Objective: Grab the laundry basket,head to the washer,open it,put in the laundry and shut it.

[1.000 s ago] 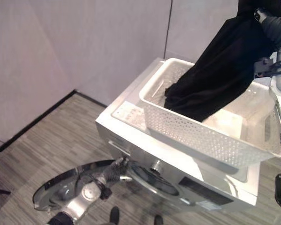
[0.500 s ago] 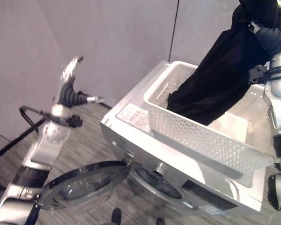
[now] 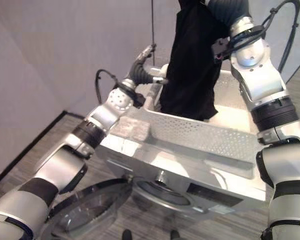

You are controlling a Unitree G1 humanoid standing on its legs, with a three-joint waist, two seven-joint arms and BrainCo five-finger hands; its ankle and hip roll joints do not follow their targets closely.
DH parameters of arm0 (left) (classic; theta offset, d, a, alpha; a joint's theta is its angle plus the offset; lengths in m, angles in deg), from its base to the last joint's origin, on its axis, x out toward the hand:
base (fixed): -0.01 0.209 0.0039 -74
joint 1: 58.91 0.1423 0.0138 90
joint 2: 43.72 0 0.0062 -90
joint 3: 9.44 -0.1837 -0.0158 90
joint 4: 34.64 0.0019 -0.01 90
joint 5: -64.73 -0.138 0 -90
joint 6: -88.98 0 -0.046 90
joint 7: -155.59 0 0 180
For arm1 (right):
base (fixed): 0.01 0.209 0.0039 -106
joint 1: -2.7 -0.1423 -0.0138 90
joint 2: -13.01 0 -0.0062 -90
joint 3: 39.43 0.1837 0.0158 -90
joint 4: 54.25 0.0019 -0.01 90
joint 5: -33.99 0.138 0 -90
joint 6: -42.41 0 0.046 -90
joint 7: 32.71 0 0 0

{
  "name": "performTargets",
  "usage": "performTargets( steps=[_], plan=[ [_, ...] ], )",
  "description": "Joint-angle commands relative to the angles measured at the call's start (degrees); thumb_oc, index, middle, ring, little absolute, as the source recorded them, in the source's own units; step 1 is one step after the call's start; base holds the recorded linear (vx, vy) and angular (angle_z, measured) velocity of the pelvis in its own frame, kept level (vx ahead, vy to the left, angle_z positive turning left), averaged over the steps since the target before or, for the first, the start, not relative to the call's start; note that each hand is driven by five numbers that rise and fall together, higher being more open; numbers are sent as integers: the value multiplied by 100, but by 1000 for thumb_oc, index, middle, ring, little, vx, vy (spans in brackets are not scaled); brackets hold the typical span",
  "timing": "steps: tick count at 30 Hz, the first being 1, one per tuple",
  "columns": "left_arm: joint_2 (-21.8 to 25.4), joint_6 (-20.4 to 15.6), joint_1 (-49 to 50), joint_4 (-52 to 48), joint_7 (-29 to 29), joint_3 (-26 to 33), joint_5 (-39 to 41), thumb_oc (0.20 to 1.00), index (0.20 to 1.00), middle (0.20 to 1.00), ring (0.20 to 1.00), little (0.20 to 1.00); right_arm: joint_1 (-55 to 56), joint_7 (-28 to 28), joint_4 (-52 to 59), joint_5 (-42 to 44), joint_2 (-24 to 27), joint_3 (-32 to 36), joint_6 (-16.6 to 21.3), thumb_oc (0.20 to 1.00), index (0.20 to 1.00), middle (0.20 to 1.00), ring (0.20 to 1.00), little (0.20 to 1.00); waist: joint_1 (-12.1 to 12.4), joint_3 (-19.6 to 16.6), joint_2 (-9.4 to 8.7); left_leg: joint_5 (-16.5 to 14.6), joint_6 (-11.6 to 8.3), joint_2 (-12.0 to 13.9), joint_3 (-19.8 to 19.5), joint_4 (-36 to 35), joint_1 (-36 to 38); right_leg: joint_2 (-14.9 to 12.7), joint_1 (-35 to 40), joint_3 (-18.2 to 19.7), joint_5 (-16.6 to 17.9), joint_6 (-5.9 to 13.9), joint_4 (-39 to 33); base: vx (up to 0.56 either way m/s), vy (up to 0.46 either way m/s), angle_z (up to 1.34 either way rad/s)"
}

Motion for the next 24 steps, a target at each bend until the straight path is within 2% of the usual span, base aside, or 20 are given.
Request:
performTargets(
  steps=[1,7,15,16,18,23,24],
  plan=[
    [-82,-241,-809,1092,-73,-109,468,1000,1000,1000,1000,1000,-830,-115,-415,237,38,-187,294,200,200,200,200,200,157,-542,-76,-645,-358,596,104,46,564,-370,-154,59,-280,422,59,5,20,-9],
    [-255,-317,-1208,1516,20,-195,875,1000,1000,1000,1000,1000,-977,-162,-516,337,-71,-372,337,200,200,200,200,200,80,-556,-47,-649,-338,551,144,46,570,-402,-191,105,-245,456,55,8,11,-10],
    [43,-375,-1250,1260,160,-304,1158,1000,1000,1000,1000,1000,-895,-113,-534,285,39,-456,273,200,200,200,200,200,153,-573,-48,-674,-311,512,174,46,600,-437,-190,111,-220,485,47,1,8,-2],
    [82,-387,-1190,1153,276,-304,1464,1000,1000,1000,1000,1000,-855,-100,-526,317,84,-442,254,200,200,200,200,200,175,-573,-48,-675,-309,508,161,46,615,-444,-175,100,-223,484,50,0,0,0],
    [85,-386,-1188,1150,278,-308,1470,1000,1000,1000,1000,1000,-850,-99,-524,317,84,-439,254,200,200,200,200,200,174,-572,-50,-675,-309,507,160,46,617,-445,-171,99,-223,484,49,0,0,0],
    [36,-335,-1110,1068,628,-318,2752,1000,1000,1000,1000,1000,-902,-56,-783,476,35,-479,188,200,200,200,200,200,206,-621,-73,-668,-317,488,115,46,635,-460,-81,30,-246,484,48,0,2,3],
    [38,-337,-1115,1072,630,-317,2758,1000,1000,1000,1000,1000,-911,-55,-790,479,33,-486,190,200,200,200,200,200,202,-619,-70,-668,-317,488,113,46,633,-460,-80,27,-247,484,48,-8,-3,3]
  ],
)
